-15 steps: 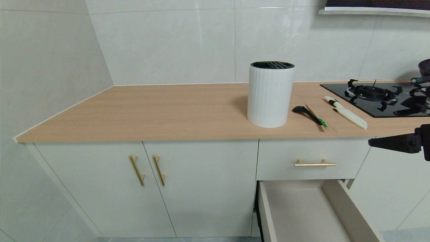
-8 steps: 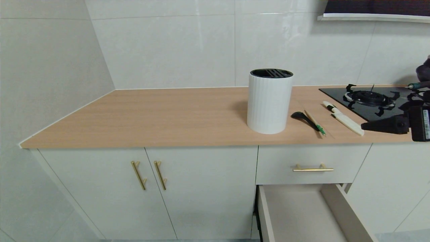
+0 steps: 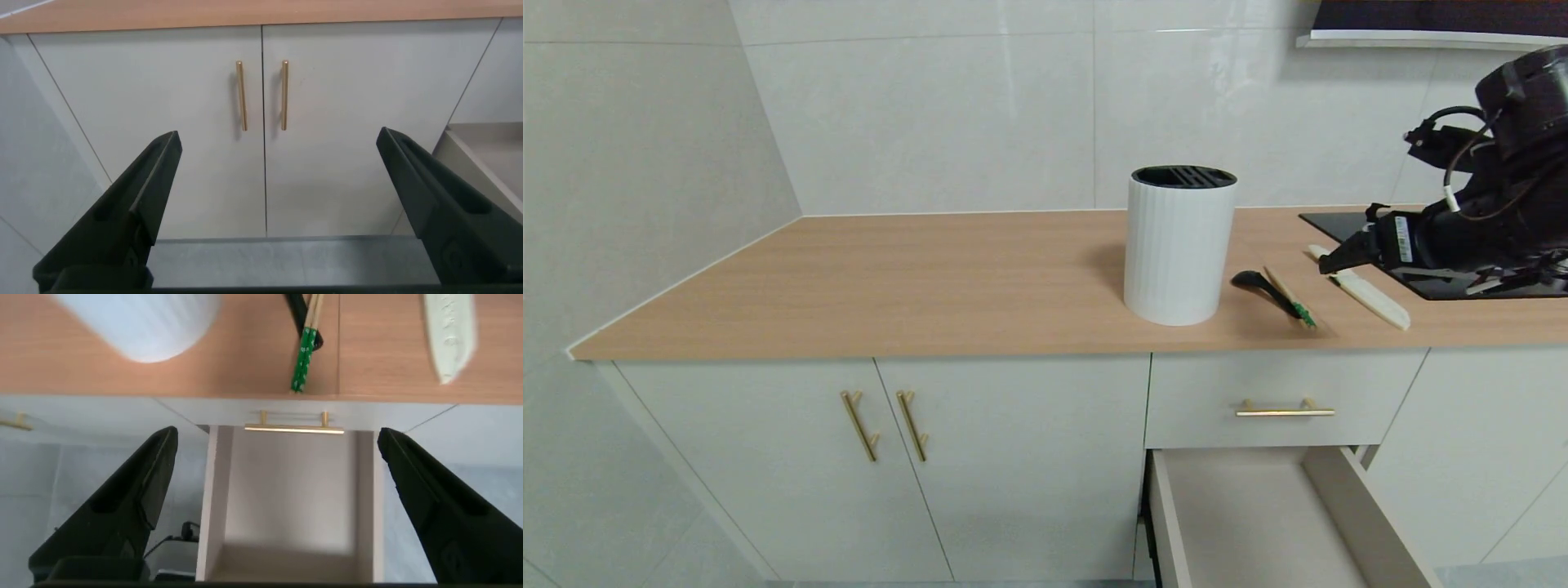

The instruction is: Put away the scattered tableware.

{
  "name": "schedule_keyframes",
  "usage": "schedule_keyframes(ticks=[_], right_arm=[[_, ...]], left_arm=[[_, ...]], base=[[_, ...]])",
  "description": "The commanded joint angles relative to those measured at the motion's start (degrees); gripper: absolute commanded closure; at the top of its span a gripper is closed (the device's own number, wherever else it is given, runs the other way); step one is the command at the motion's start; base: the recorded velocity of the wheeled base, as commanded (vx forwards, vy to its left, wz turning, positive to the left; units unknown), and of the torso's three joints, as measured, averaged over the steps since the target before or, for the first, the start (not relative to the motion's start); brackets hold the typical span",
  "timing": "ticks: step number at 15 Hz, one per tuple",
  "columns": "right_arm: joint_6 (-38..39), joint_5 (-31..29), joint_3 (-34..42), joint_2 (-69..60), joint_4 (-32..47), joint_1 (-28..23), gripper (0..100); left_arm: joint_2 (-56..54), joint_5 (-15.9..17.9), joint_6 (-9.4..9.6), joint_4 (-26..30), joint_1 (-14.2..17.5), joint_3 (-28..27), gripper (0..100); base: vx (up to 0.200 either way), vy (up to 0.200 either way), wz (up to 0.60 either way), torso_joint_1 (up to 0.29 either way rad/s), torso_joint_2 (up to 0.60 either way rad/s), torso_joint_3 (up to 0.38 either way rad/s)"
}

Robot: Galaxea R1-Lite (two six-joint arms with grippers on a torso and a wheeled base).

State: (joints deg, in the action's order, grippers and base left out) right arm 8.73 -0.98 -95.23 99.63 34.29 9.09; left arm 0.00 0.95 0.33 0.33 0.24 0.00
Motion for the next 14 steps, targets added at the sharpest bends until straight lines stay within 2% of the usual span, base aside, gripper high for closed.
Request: schedule_keyframes(ticks=[1,3,7,9,10,14], right_arm=[[0.15,-3.51,-1.01,6.71,-0.10,0.22,0],[0.59,-8.78,-2.41,10.58,-0.37,1.19,0],[5.25,-9.40,-5.84,15.94,-0.45,3.39,0],[6.48,-13.26,-6.54,18.84,-1.68,5.23,0],[6.56,-15.11,-6.54,20.07,-3.35,5.32,0],[7.27,-15.72,-7.25,22.01,-5.73,4.88,0]], left_arm=[[0.00,0.02,0.02,0.02,0.02,0.00,0],[0.00,0.02,0.02,0.02,0.02,0.00,0],[0.00,0.02,0.02,0.02,0.02,0.00,0],[0.00,-0.07,0.02,0.02,0.02,0.00,0],[0.00,0.02,0.02,0.02,0.02,0.00,0],[0.00,0.02,0.02,0.02,0.02,0.00,0]], base=[[0.000,0.000,0.00,0.000,0.00,0.000],[0.000,0.000,0.00,0.000,0.00,0.000],[0.000,0.000,0.00,0.000,0.00,0.000],[0.000,0.000,0.00,0.000,0.00,0.000],[0.000,0.000,0.00,0.000,0.00,0.000],[0.000,0.000,0.00,0.000,0.00,0.000]])
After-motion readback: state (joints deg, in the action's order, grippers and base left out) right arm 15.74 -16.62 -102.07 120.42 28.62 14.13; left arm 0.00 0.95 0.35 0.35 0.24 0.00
